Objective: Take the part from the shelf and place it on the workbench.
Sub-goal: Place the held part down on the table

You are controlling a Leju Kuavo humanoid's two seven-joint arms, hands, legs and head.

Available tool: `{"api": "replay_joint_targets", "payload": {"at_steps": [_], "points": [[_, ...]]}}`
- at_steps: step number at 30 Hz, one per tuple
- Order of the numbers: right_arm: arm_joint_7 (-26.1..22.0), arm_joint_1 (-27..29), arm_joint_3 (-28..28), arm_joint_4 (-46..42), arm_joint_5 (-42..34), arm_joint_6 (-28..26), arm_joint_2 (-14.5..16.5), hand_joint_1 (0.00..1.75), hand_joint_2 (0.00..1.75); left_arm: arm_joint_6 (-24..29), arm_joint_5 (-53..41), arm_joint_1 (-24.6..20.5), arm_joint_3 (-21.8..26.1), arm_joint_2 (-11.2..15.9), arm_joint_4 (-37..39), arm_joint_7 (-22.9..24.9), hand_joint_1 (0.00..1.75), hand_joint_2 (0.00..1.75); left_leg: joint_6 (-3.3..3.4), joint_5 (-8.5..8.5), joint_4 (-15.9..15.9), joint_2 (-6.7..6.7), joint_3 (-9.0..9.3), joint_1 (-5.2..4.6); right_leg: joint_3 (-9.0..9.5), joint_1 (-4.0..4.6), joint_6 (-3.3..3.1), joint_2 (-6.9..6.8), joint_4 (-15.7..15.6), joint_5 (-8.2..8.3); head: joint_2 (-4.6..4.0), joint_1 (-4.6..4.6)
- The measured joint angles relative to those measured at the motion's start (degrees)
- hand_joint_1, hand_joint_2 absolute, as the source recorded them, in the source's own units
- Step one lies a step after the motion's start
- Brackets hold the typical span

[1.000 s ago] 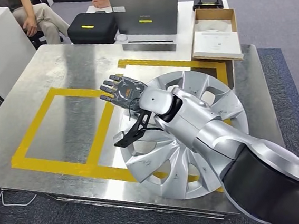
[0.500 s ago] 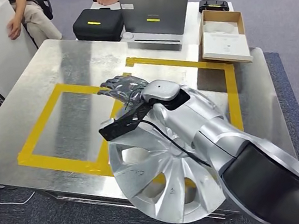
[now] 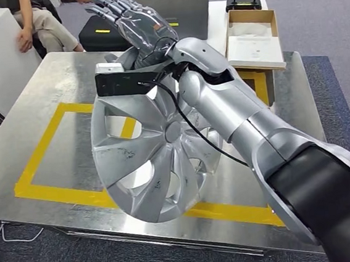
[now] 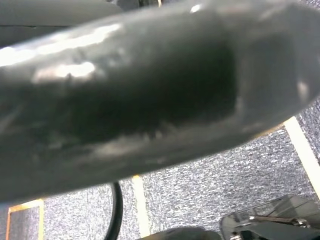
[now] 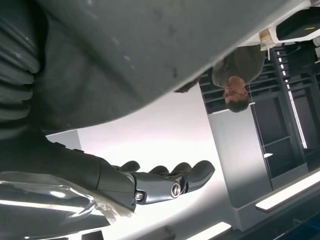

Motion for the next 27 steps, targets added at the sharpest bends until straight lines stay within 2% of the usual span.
{"api": "replay_joint_targets", "payload": {"at_steps": [1, 2, 3, 4, 6, 7, 9, 11, 13, 15, 16, 17, 18, 20, 21, 23, 25, 27], "points": [[-0.01, 0.06, -0.11, -0.03, 0.02, -0.02, 0.01, 0.0, 0.0, 0.0, 0.0, 0.03, 0.0, 0.01, 0.0, 0.0, 0.0, 0.0, -0.12, -0.29, 1.89, 0.0, -0.87, 0.06, 0.03, 0.01, 0.0, 0.02, 0.02, -0.02, 0.0, 0.0], [-0.01, 0.13, -0.21, -0.07, 0.04, -0.05, 0.01, 0.0, 0.0, 0.0, 0.0, 0.05, 0.0, 0.01, 0.0, 0.0, 0.0, 0.0, -0.17, 0.53, 1.66, 0.0, -0.79, 0.11, 0.06, 0.01, 0.01, 0.05, 0.05, -0.03, 0.0, -0.01], [-0.01, 0.17, -0.3, -0.15, 0.05, -0.07, 0.01, 0.0, 0.0, 0.0, 0.0, 0.05, 0.0, 0.01, 0.0, 0.0, 0.0, 0.0, -0.15, 2.29, -0.72, 0.01, 0.27, 0.18, 0.14, 0.0, 0.07, 0.1, 0.08, -0.07, -0.01, 0.0], [-0.01, 0.17, -0.39, -0.28, 0.05, -0.09, 0.02, 0.0, 0.0, 0.0, 0.0, 0.05, 0.0, 0.02, 0.0, 0.0, 0.0, 0.0, -0.09, 4.44, -4.48, 0.02, 1.97, 0.24, 0.22, 0.0, 0.18, 0.15, 0.11, -0.15, -0.01, -0.01], [-0.02, 0.06, -0.61, -0.54, 0.05, -0.15, 0.03, 0.0, 0.0, 0.0, 0.0, -0.01, 0.0, 0.02, 0.0, 0.0, 0.0, 0.0, 0.24, 6.82, -11.01, 0.01, 4.98, 0.16, 0.11, 0.23, 0.56, 0.26, 0.28, -0.29, 0.0, 0.02], [-0.03, 0.03, -0.7, -0.62, 0.06, -0.18, 0.04, 0.0, 0.0, 0.0, 0.0, -0.04, 0.0, 0.01, 0.0, 0.0, 0.0, 0.0, 0.49, 7.01, -12.61, -0.02, 5.64, 0.07, -0.03, 0.33, 0.81, 0.3, 0.32, -0.28, 0.0, 0.06], [-0.03, 0.05, -0.78, -0.66, 0.07, -0.21, 0.05, 0.0, 0.0, 0.0, 0.0, -0.03, 0.0, 0.0, 0.0, 0.0, 0.0, 0.0, 1.11, 6.73, -13.2, -0.09, 5.72, -0.06, -0.23, 0.38, 1.28, 0.32, 0.27, -0.16, 0.01, 0.12], [-0.02, 0.02, -0.84, -0.68, 0.07, -0.24, 0.04, 0.0, 0.0, 0.0, 0.02, 0.04, 0.0, 0.02, 0.0, 0.01, 0.0, 0.0, 1.77, 6.95, -13.47, -0.09, 5.78, 0.07, -0.81, 0.25, 1.81, 0.26, 0.91, -0.89, 0.0, 0.15], [-0.02, -0.15, -0.95, -0.69, 0.04, -0.26, 0.03, 0.0, 0.0, 0.0, 0.02, -0.01, -0.01, -0.01, 0.0, 0.01, 0.0, 0.0, 2.36, 7.15, -13.74, -0.02, 5.88, 0.19, -3.18, 0.16, 2.2, 0.21, 5.55, -3.64, -0.01, 0.29], [-0.02, -0.08, -1.0, -0.69, 0.03, -0.26, 0.03, 0.0, 0.0, 0.0, 0.0, -0.06, -0.02, -0.03, 0.0, 0.01, 0.0, 0.0, 2.62, 7.12, -13.73, 0.02, 5.85, 0.15, -6.77, 0.15, 2.36, 0.18, 13.12, -6.68, -0.01, 0.39], [-0.02, 0.07, -1.0, -0.68, 0.03, -0.25, 0.03, 0.0, 0.0, 0.0, 0.0, -0.05, -0.02, -0.02, 0.0, 0.01, 0.0, 0.0, 2.65, 7.1, -13.73, 0.03, 5.86, 0.14, -8.01, 0.15, 2.38, 0.17, 15.55, -7.1, -0.01, 0.38], [-0.02, 0.19, -1.0, -0.68, 0.04, -0.25, 0.02, 0.0, 0.0, 0.0, 0.0, -0.04, -0.02, -0.01, 0.0, 0.01, 0.0, 0.0, 2.68, 7.09, -13.72, 0.02, 5.87, 0.13, -8.44, 0.15, 2.36, 0.17, 16.19, -6.62, -0.01, 0.4], [-0.04, 0.24, -1.0, -0.69, 0.07, -0.27, 0.02, 0.0, 0.0, 0.0, 0.0, -0.02, -0.02, -0.01, 0.0, 0.01, 0.0, 0.0, 2.68, 7.08, -13.7, -0.02, 5.91, 0.12, -7.67, 0.15, 2.24, 0.17, 14.37, -5.06, -0.01, 0.4], [-0.13, -0.08, -1.0, -0.82, 0.24, -0.35, 0.06, 0.0, 0.0, -0.01, 0.0, -0.04, -0.03, -0.04, 0.0, 0.0, 0.0, 0.0, 2.59, 7.01, -13.61, -0.11, 5.9, 0.04, -4.17, 0.21, 1.82, 0.16, 7.04, -1.37, -0.01, 0.4], [-0.2, -0.51, -0.97, -0.92, 0.4, -0.22, 0.2, 0.0, 0.0, -0.02, 0.0, -0.07, -0.03, -0.06, 0.0, -0.02, 0.0, 0.0, 2.44, 6.99, -13.48, -0.13, 5.77, -0.07, -2.4, 0.26, 1.62, 0.17, 3.53, -0.25, 0.0, 0.38], [-0.45, -1.78, -0.84, -1.21, 0.13, 1.87, 0.53, 0.0, 0.0, -0.03, 0.0, -0.09, -0.05, -0.06, 0.0, -0.17, 0.0, 0.0, 1.93, 7.12, -13.37, -0.08, 5.38, -0.23, -1.02, 0.4, 1.39, 0.27, 0.78, 0.0, 0.0, 0.34], [-0.53, -2.9, -0.47, -1.97, -2.33, 7.27, 0.79, 0.0, 0.0, -0.09, 0.0, -0.07, -0.06, -0.04, 0.0, -0.55, 0.0, 0.0, 1.31, 7.14, -13.32, -0.02, 5.18, -0.2, -0.97, 0.29, 1.07, 0.34, 0.51, 0.14, -0.01, 0.34], [0.02, -3.51, 0.51, -3.08, -6.69, 11.87, 1.07, 0.0, 0.0, -0.2, 0.0, -0.11, -0.07, -0.03, 0.0, -0.99, 0.0, 0.0, 0.69, 5.79, -11.59, 0.01, 4.58, -0.15, -0.75, 0.0, 0.63, 0.26, 0.29, 0.3, 0.0, 0.22]]}}
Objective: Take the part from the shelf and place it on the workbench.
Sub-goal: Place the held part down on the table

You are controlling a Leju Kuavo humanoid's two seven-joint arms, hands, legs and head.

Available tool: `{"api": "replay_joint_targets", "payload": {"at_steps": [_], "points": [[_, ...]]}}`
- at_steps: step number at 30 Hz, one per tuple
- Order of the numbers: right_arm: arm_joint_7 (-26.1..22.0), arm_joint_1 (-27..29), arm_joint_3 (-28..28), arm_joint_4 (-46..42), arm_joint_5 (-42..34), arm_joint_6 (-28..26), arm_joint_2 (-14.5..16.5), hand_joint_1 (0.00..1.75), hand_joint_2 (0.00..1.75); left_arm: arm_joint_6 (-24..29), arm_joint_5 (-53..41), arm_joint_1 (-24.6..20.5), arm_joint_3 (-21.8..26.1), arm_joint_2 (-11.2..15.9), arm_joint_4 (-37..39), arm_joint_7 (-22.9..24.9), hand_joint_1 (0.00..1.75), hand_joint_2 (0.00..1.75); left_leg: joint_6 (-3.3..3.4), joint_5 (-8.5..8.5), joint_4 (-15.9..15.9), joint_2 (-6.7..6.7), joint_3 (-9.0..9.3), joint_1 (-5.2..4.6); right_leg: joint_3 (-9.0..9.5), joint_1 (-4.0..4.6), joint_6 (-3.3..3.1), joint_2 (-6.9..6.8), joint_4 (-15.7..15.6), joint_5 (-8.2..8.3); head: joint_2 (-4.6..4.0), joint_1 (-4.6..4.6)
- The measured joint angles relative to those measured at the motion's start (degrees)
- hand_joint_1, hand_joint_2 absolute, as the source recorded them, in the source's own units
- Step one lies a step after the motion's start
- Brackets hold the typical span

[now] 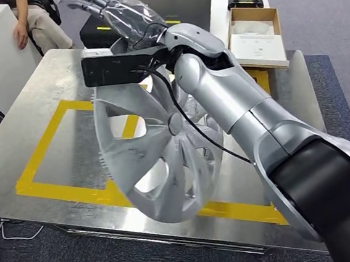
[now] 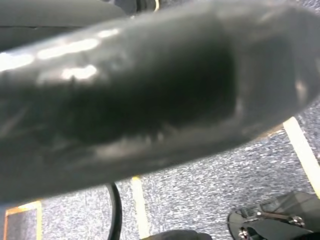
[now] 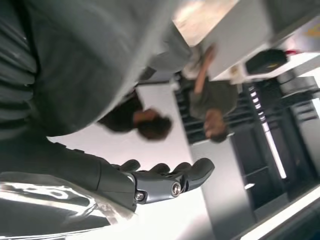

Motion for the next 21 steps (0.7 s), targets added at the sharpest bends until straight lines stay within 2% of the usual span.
{"api": "replay_joint_targets", "payload": {"at_steps": [1, 3, 4, 5, 6, 8, 10, 11, 13, 15, 16, 18, 19, 20, 21], "points": [[0.44, -0.26, 0.69, -0.41, -2.11, 0.32, 0.19, 0.0, 0.0, -0.04, 0.0, -0.03, 0.0, 0.01, 0.0, -0.16, 0.0, 0.0, -0.29, -1.46, 2.45, 0.01, -0.99, 0.06, 0.13, -0.12, -0.2, -0.06, -0.06, 0.03, 0.0, -0.07], [1.08, -0.67, 1.89, -0.73, -5.08, -3.97, 0.44, 0.0, 0.0, -0.04, 0.0, -0.05, 0.0, 0.0, 0.0, -0.3, 0.0, 0.0, -0.69, -4.74, 9.66, 0.02, -4.05, 0.15, 0.23, -0.09, -0.48, -0.09, -0.06, -0.04, 0.0, -0.18], [1.23, -0.6, 2.1, -0.76, -6.0, -8.67, 0.44, 0.0, 0.0, -0.04, 0.01, -0.03, -0.01, -0.02, 0.0, -0.24, 0.0, 0.0, -0.78, -5.62, 12.56, 0.02, -5.31, 0.19, 0.29, -0.06, -0.52, -0.1, -0.05, -0.07, 0.0, -0.17], [0.61, -0.05, 1.76, -0.93, -7.46, -14.81, 0.35, 0.0, 0.0, 0.1, 0.13, -0.01, -0.01, -0.09, 0.0, -0.04, 0.0, 0.0, -0.8, -5.45, 13.65, 0.02, -5.77, 0.22, 0.37, -0.04, -0.54, -0.1, -0.05, -0.1, 0.0, -0.18], [-0.97, 1.16, 0.64, -1.43, -10.09, -21.19, 0.24, 0.0, 0.0, 0.38, 0.32, 0.02, -0.01, -0.24, 0.0, 0.28, 0.0, 0.0, -0.76, -4.22, 12.46, 0.02, -5.16, 0.26, 0.5, -0.05, -0.51, -0.1, -0.05, -0.14, 0.0, -0.16], [-6.78, 5.14, -4.55, -3.29, -20.7, -30.62, 0.08, 0.0, 0.0, 1.06, 0.82, 0.05, 0.01, -0.68, 0.0, 0.96, 0.0, 0.0, -0.65, -0.61, 5.53, 0.01, -1.72, 0.37, 0.81, -0.06, -0.3, -0.12, -0.02, -0.27, 0.0, -0.16], [-11.33, 8.98, -12.45, -5.4, -34.23, -30.96, 0.17, 0.0, 0.0, 1.2, 1.06, 0.04, 0.02, -1.09, 0.0, 1.09, 0.0, 0.0, -0.36, 0.95, -0.34, -0.12, 1.01, 0.3, 0.71, 0.15, 0.16, -0.11, 0.16, -0.4, 0.01, -0.16], [-12.16, 10.39, -16.2, -6.33, -38.9, -29.44, 0.24, 0.0, 0.0, 1.1, 1.1, 0.06, 0.02, -1.21, 0.0, 1.03, 0.0, 0.0, -0.09, 0.83, -1.36, -0.19, 1.39, 0.18, 0.56, 0.22, 0.44, -0.1, 0.18, -0.37, 0.01, -0.1], [-12.14, 12.38, -21.43, -8.05, -42.3, -26.47, 0.31, 0.0, 0.0, 0.92, 1.21, 0.21, 0.03, -1.29, 0.0, 0.92, 0.0, 0.0, 0.72, 0.9, -1.66, -0.19, 1.32, 0.0, 0.28, 0.15, 1.07, -0.04, 0.07, -0.26, 0.01, -0.01], [-11.59, 13.52, -24.26, -9.62, -43.15, -24.14, 0.35, 0.0, 0.0, 0.85, 1.32, 0.26, 0.06, -1.28, 0.0, 0.84, 0.0, 0.0, 1.56, 1.22, -1.95, -0.05, 1.39, 0.06, -0.59, 0.0, 1.62, -0.07, 1.33, -1.33, 0.0, 0.1], [-11.29, 13.91, -25.26, -10.32, -44.28, -22.97, 0.35, 0.0, 0.0, 0.81, 1.35, 0.19, 0.08, -1.31, 0.0, 0.76, 0.0, 0.0, 1.94, 1.35, -2.09, 0.0, 1.42, 0.15, -1.75, -0.03, 1.83, -0.1, 3.7, -2.75, 0.0, 0.18], [-11.03, 14.62, -26.6, -11.34, -45.84, -21.17, 0.3, 0.0, 0.0, 0.78, 1.36, 0.16, 0.09, -1.34, 0.0, 0.55, 0.0, 0.0, 2.31, 1.35, -2.09, -0.01, 1.35, 0.14, -5.29, -0.05, 2.07, -0.16, 11.26, -6.31, 0.0, 0.32], [-10.94, 14.96, -26.98, -11.65, -45.93, -20.5, 0.26, 0.0, 0.0, 0.77, 1.34, 0.21, 0.09, -1.34, 0.0, 0.39, 0.0, 0.0, 2.38, 1.32, -2.08, -0.01, 1.34, 0.11, -7.02, -0.05, 2.14, -0.17, 14.76, -7.5, 0.0, 0.31], [-10.83, 15.23, -27.2, -11.84, -45.75, -20.06, 0.21, 0.0, 0.0, 0.77, 1.3, 0.25, 0.09, -1.33, 0.0, 0.23, 0.0, 0.0, 2.4, 1.3, -2.07, 0.01, 1.34, 0.08, -7.95, -0.05, 2.17, -0.18, 16.47, -7.68, 0.0, 0.28], [-10.72, 15.4, -27.35, -12.0, -45.52, -19.7, 0.11, 0.0, 0.0, 0.78, 1.25, 0.24, 0.09, -1.31, 0.0, 0.1, 0.0, 0.0, 2.41, 1.27, -2.04, 0.01, 1.35, 0.06, -7.74, -0.05, 2.13, -0.2, 15.82, -6.71, 0.0, 0.3]]}}
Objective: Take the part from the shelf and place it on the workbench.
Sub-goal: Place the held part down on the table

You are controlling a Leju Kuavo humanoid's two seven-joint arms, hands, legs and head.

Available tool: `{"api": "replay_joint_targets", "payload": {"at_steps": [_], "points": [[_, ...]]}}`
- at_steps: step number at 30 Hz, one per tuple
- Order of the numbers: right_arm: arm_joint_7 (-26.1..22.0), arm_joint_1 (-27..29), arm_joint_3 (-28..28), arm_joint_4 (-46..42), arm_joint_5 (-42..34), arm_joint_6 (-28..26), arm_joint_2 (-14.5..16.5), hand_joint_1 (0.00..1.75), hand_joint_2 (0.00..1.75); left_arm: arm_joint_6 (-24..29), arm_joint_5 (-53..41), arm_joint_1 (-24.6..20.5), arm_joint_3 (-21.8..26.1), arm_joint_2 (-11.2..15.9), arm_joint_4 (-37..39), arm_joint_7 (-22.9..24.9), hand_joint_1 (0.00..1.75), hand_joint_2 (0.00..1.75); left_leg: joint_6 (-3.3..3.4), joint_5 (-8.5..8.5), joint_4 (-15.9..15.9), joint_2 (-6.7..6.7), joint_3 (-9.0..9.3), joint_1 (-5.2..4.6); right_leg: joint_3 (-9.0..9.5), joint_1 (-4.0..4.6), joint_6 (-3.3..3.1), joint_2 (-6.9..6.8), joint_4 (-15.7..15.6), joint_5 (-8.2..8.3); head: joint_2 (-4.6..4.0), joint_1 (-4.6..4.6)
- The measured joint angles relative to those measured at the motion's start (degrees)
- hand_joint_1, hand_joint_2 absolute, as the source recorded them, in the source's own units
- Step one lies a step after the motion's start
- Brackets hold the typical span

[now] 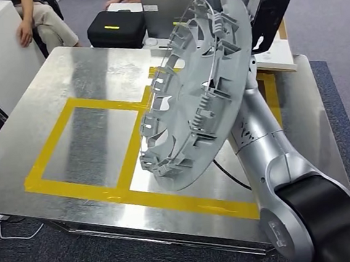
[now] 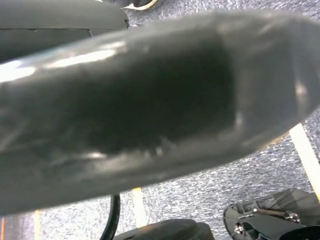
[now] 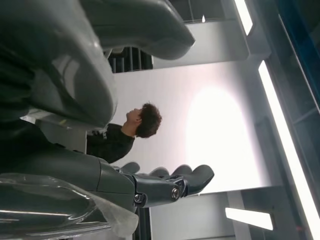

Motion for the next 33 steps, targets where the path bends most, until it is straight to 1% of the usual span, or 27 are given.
{"api": "replay_joint_targets", "payload": {"at_steps": [1, 2, 3, 4, 5, 7, 9, 10, 11, 13, 14, 15, 16, 17, 18, 19, 20, 21, 23, 24, 25, 26, 28, 29, 30, 31, 33], "points": [[0.11, 0.05, -0.12, -0.16, 0.22, 0.32, -0.07, 0.0, 0.0, 0.0, -0.06, -0.04, 0.0, -0.01, 0.0, -0.09, 0.0, 0.0, -0.04, -0.03, 0.02, -0.01, 0.02, -0.01, 1.34, 0.0, -0.12, -0.01, -2.89, 1.85, 0.0, -0.01], [0.16, 0.03, -0.23, -0.34, 0.4, 0.64, -0.15, 0.0, 0.0, -0.01, -0.11, -0.08, -0.01, -0.02, 0.0, -0.13, 0.0, 0.0, -0.13, -0.09, 0.05, -0.03, 0.04, -0.01, 3.32, 0.0, -0.3, -0.05, -7.04, 3.89, 0.0, 0.02], [0.17, -0.06, -0.35, -0.49, 0.51, 0.96, -0.22, 0.0, 0.0, -0.01, -0.14, -0.11, -0.01, -0.03, 0.0, -0.14, 0.0, 0.0, -0.31, -0.16, 0.13, -0.05, -0.03, -0.13, 5.43, 0.07, -0.49, -0.09, -11.05, 5.34, 0.0, 0.03], [0.14, -0.13, -0.44, -0.61, 0.52, 1.23, -0.24, 0.0, 0.0, -0.01, -0.15, -0.12, -0.02, -0.02, 0.0, -0.14, 0.0, 0.0, -0.55, -0.17, 0.18, -0.06, -0.14, -0.21, 6.93, 0.13, -0.67, -0.1, -13.89, 6.13, 0.01, -0.02], [0.11, -0.1, -0.57, -0.67, 0.45, 1.45, -0.26, 0.0, 0.0, -0.01, -0.17, -0.12, -0.02, -0.01, 0.0, -0.14, 0.0, 0.0, -0.81, -0.14, 0.21, -0.05, -0.23, -0.29, 7.73, 0.21, -0.82, -0.09, -15.33, 6.28, 0.01, -0.07], [0.03, 0.26, -1.06, -0.73, 0.01, 1.31, -0.36, 0.0, 0.0, -0.01, -0.19, -0.13, -0.03, 0.03, 0.0, -0.07, 0.0, 0.0, -1.36, -0.01, 0.14, -0.05, -0.27, -0.29, 7.97, 0.28, -1.19, -0.01, -15.71, 6.21, 0.01, -0.14], [-0.11, 0.82, -1.8, -0.93, -0.32, -0.38, -0.34, 0.0, 0.0, 0.0, -0.18, -0.13, -0.04, 0.09, 0.0, 0.09, 0.0, 0.0, -1.96, -0.82, 0.99, -0.03, -0.57, -0.22, 8.15, 0.08, -1.76, -0.07, -15.98, 6.41, 0.0, -0.18], [-0.09, 1.14, -2.15, -1.03, -0.01, -1.75, -0.25, 0.0, 0.0, 0.02, -0.17, -0.14, -0.04, 0.13, 0.0, 0.15, 0.0, 0.0, -2.28, -2.0, 2.81, -0.02, -1.31, -0.18, 8.27, -0.07, -2.06, -0.12, -16.12, 6.5, 0.0, -0.24], [0.23, 1.53, -2.39, -1.06, 0.8, -2.96, -0.17, 0.0, 0.0, 0.04, -0.16, -0.13, -0.03, 0.2, 0.0, 0.2, 0.0, 0.0, -2.56, -3.63, 5.78, 0.0, -2.58, -0.12, 8.34, -0.12, -2.27, -0.15, -16.17, 6.52, 0.0, -0.28], [2.76, 2.24, -2.33, -0.02, 4.52, -3.95, -0.15, 0.0, 0.0, 0.13, -0.04, -0.09, -0.02, 0.31, 0.0, 0.17, 0.0, 0.0, -2.89, -6.71, 13.24, 0.01, -5.89, -0.04, 8.36, -0.09, -2.52, -0.1, -16.16, 6.46, 0.0, -0.32], [5.07, 2.42, -1.84, 1.18, 7.34, -3.5, -0.25, 0.0, 0.0, 0.16, 0.09, -0.07, -0.02, 0.37, 0.0, 0.1, 0.0, 0.0, -2.94, -7.14, 15.49, 0.01, -6.96, -0.03, 8.38, -0.08, -2.55, -0.02, -16.15, 6.45, 0.0, -0.32], [7.85, 2.37, -0.92, 2.75, 10.96, -2.71, -0.45, 0.0, 0.0, 0.18, 0.23, -0.06, -0.02, 0.43, 0.0, 0.03, 0.0, 0.0, -2.9, -6.52, 15.77, 0.01, -7.19, -0.03, 8.4, -0.07, -2.56, 0.09, -16.13, 6.44, 0.0, -0.33], [10.77, 2.12, 0.61, 4.45, 15.42, -1.85, -0.78, 0.0, 0.0, 0.13, 0.34, -0.06, -0.02, 0.52, 0.0, -0.04, 0.0, 0.0, -2.76, -4.87, 13.72, 0.01, -6.37, -0.04, 8.44, -0.07, -2.55, 0.22, -16.11, 6.42, 0.0, -0.33], [13.57, 1.72, 2.92, 6.12, 20.57, -1.05, -1.28, 0.0, 0.0, 0.07, 0.43, -0.08, -0.02, 0.64, 0.0, -0.09, 0.0, 0.0, -2.52, -2.67, 10.08, 0.01, -4.83, -0.06, 8.5, -0.06, -2.49, 0.33, -16.09, 6.38, 0.0, -0.34], [15.74, 1.26, 5.67, 7.66, 25.52, -0.51, -1.89, 0.0, 0.0, -0.04, 0.44, -0.1, -0.02, 0.77, 0.0, -0.1, 0.0, 0.0, -2.24, -0.95, 6.32, 0.0, -3.13, -0.16, 8.5, 0.05, -2.38, 0.4, -16.06, 6.31, 0.0, -0.33], [17.31, 0.83, 8.54, 9.04, 29.41, -0.15, -2.51, 0.0, 0.0, -0.14, 0.45, -0.13, -0.02, 0.88, 0.0, -0.1, 0.0, 0.0, -1.96, 0.14, 3.03, 0.0, -1.69, -0.26, 8.44, 0.16, -2.21, 0.41, -16.0, 6.24, 0.0, -0.32], [18.25, 0.52, 11.11, 10.22, 31.78, 0.08, -3.11, 0.0, 0.0, -0.22, 0.45, -0.16, -0.02, 0.95, 0.0, -0.1, 0.0, 0.0, -1.73, 0.51, 1.08, -0.05, -0.86, -0.36, 8.35, 0.27, -2.0, 0.36, -15.98, 6.2, 0.0, -0.3], [18.68, 0.35, 13.02, 11.19, 32.7, 0.17, -3.62, 0.0, 0.0, -0.28, 0.45, -0.18, -0.02, 0.98, 0.0, -0.1, 0.0, 0.0, -1.55, 0.27, 0.41, -0.14, -0.58, -0.45, 8.26, 0.35, -1.76, 0.24, -15.99, 6.17, 0.01, -0.28], [19.58, 0.1, 15.55, 12.58, 33.68, 0.34, -4.42, 0.0, 0.0, -0.31, 0.45, -0.07, -0.02, 0.99, 0.0, -0.1, 0.0, 0.0, -1.14, 0.27, -0.07, -0.3, -0.54, -0.33, 8.04, 0.31, -1.23, 0.02, -15.98, 5.99, 0.01, -0.25], [20.13, -0.11, 16.62, 13.08, 34.54, 0.47, -4.79, 0.0, 0.0, -0.33, 0.45, 0.0, -0.02, 1.02, 0.0, -0.1, 0.0, 0.0, -0.89, 0.38, -0.3, -0.3, -0.45, -0.23, 7.69, 0.27, -0.93, -0.03, -15.46, 5.47, 0.01, -0.21], [20.71, -0.34, 17.74, 13.49, 35.52, 0.6, -5.15, 0.0, 0.0, -0.38, 0.45, 0.01, -0.03, 1.05, 0.0, -0.1, 0.0, 0.0, -0.59, 0.51, -0.53, -0.23, -0.37, -0.11, 6.83, 0.23, -0.64, -0.03, -13.84, 4.43, 0.01, -0.15], [21.15, -0.44, 18.86, 13.87, 36.39, 0.69, -5.53, 0.0, 0.0, -0.43, 0.44, -0.04, -0.04, 1.08, 0.0, -0.1, 0.0, 0.0, -0.36, 0.6, -0.69, -0.15, -0.29, -0.03, 5.42, 0.17, -0.37, -0.02, -11.05, 2.95, 0.02, -0.11], [21.27, 0.14, 20.67, 14.61, 37.3, 0.52, -6.22, 0.0, 0.0, -0.46, 0.44, -0.17, -0.05, 1.09, 0.0, -0.17, 0.0, 0.0, -0.08, 0.6, -0.69, -0.07, -0.28, -0.04, 1.75, 0.09, 0.09, -0.03, -3.34, -0.09, 0.02, -0.01], [21.04, 0.82, 21.29, 14.95, 37.48, 0.32, -6.48, 0.0, 0.0, -0.4, 0.45, -0.16, -0.05, 1.08, 0.0, -0.25, 0.0, 0.0, -0.05, 0.57, -0.68, -0.08, -0.23, -0.03, 0.32, 0.04, 0.23, -0.04, -0.64, -0.65, 0.01, -0.02], [20.68, 1.6, 21.8, 15.23, 37.58, 0.06, -6.66, 0.0, 0.0, -0.31, 0.47, -0.14, -0.05, 1.08, 0.0, -0.36, 0.0, 0.0, -0.02, 0.53, -0.67, -0.11, -0.16, -0.03, -0.22, 0.0, 0.31, -0.05, 0.08, -0.19, 0.01, 0.0], [20.21, 2.41, 22.22, 15.46, 37.63, -0.25, -6.78, 0.0, 0.0, -0.21, 0.5, -0.13, -0.04, 1.08, 0.0, -0.51, 0.0, 0.0, -0.02, 0.48, -0.66, -0.18, -0.06, -0.03, 0.41, -0.05, 0.29, -0.06, -1.59, 1.3, 0.01, -0.02], [19.26, 3.83, 22.83, 15.77, 37.79, -1.01, -6.94, 0.0, 0.0, -0.02, 0.56, -0.12, -0.04, 1.03, 0.0, -0.82, 0.0, 0.0, -0.17, 0.35, -0.59, -0.35, 0.11, -0.06, 4.03, -0.05, 0.0, -0.19, -9.36, 5.09, 0.0, 0.0]]}}
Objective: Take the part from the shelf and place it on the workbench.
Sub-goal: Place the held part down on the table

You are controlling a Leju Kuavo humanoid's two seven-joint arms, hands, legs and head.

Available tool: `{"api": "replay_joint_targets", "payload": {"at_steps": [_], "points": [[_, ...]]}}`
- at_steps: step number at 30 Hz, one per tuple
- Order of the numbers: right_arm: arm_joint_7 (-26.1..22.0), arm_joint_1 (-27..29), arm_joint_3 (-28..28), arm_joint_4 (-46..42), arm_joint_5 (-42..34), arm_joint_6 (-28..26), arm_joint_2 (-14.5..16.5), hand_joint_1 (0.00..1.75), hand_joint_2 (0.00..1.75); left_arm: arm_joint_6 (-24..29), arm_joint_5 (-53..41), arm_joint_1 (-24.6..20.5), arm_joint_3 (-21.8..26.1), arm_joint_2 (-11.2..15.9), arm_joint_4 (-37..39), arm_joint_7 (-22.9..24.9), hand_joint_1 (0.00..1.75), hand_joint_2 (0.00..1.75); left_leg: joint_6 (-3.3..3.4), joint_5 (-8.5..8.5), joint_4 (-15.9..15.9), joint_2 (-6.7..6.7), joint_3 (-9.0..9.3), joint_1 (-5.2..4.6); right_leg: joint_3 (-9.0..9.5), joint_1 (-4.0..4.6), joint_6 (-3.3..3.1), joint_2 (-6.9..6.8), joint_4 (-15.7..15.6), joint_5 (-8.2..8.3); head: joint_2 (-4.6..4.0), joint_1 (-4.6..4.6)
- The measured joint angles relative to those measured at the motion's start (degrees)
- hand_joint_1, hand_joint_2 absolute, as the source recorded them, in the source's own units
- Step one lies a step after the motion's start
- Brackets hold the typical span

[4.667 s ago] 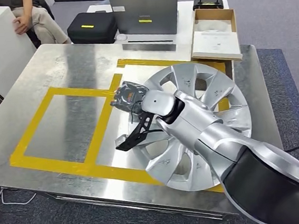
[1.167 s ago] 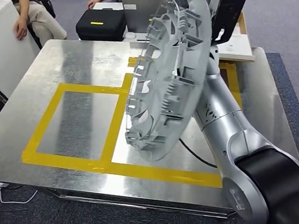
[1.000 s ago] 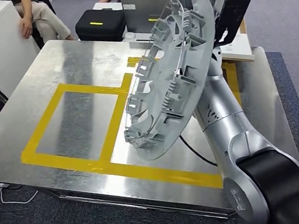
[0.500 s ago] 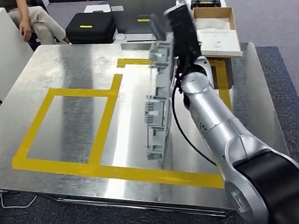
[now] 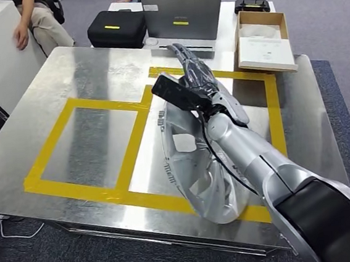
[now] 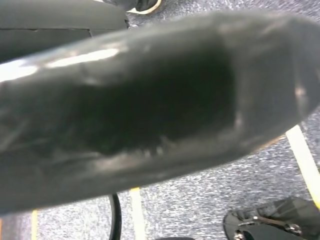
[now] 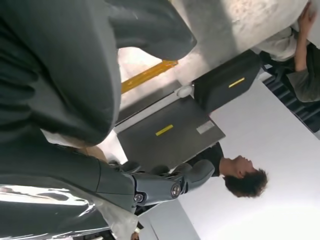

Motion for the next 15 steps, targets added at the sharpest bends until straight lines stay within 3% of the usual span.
{"api": "replay_joint_targets", "payload": {"at_steps": [2, 5, 7, 11, 12, 13, 15], "points": [[-0.62, 1.14, 0.51, 0.24, 0.33, -0.63, -0.12, 0.0, 0.0, 0.15, 0.05, 0.0, 0.01, -0.07, 0.0, -0.17, 0.0, 0.0, -0.44, -0.14, 0.16, -0.12, -0.03, -0.18, 3.08, 0.15, -0.52, -0.05, -5.77, 1.62, 0.01, -0.05], [-0.9, 2.99, 1.0, 0.61, 0.67, -0.98, -0.41, 0.0, 0.0, 0.22, 0.08, 0.09, 0.02, -0.04, 0.0, -0.13, 0.0, 0.0, -1.39, -0.19, 0.09, -0.05, 0.01, -0.17, 3.97, 0.28, -1.38, 0.21, -6.98, 1.73, 0.0, -0.11], [-0.93, 3.79, 1.18, 0.8, 0.64, -1.02, -0.57, 0.0, 0.0, 0.22, 0.09, 0.1, 0.03, 0.05, 0.0, -0.02, 0.0, 0.0, -2.03, -1.48, 1.62, 0.04, -0.55, -0.08, 4.16, 0.05, -2.0, 0.22, -7.31, 2.01, 0.0, -0.24], [-0.95, 4.5, 1.45, 1.2, 0.5, -0.95, -0.71, 0.0, 0.0, 0.21, 0.09, 0.18, 0.02, 0.28, 0.0, 0.08, 0.0, 0.0, -2.89, -8.0, 14.87, 0.11, -6.07, 0.1, 4.28, -0.08, -2.41, 0.18, -7.39, 2.09, 0.0, -0.45], [-0.94, 4.71, 1.51, 1.3, 0.49, -0.95, -0.74, 0.0, 0.0, 0.21, 0.09, 0.21, 0.02, 0.29, 0.0, 0.08, 0.0, 0.0, -2.95, -8.09, 16.29, 0.11, -6.65, 0.11, 4.29, -0.07, -2.42, 0.19, -7.35, 2.07, 0.0, -0.45], [-0.94, 4.86, 1.57, 1.39, 0.46, -0.95, -0.77, 0.0, 0.0, 0.21, 0.09, 0.23, 0.02, 0.29, 0.0, 0.08, 0.0, 0.0, -2.94, -6.98, 15.28, 0.11, -6.14, 0.13, 4.31, -0.08, -2.39, 0.21, -7.3, 2.05, 0.0, -0.46], [-1.04, 4.94, 1.66, 1.48, 0.2, -0.98, -0.78, 0.0, 0.0, 0.21, 0.09, 0.23, 0.03, 0.34, 0.0, 0.21, 0.0, 0.0, -2.79, -3.14, 8.24, 0.12, -2.83, 0.23, 4.34, -0.09, -2.19, 0.29, -7.11, 1.92, 0.0, -0.45]]}}
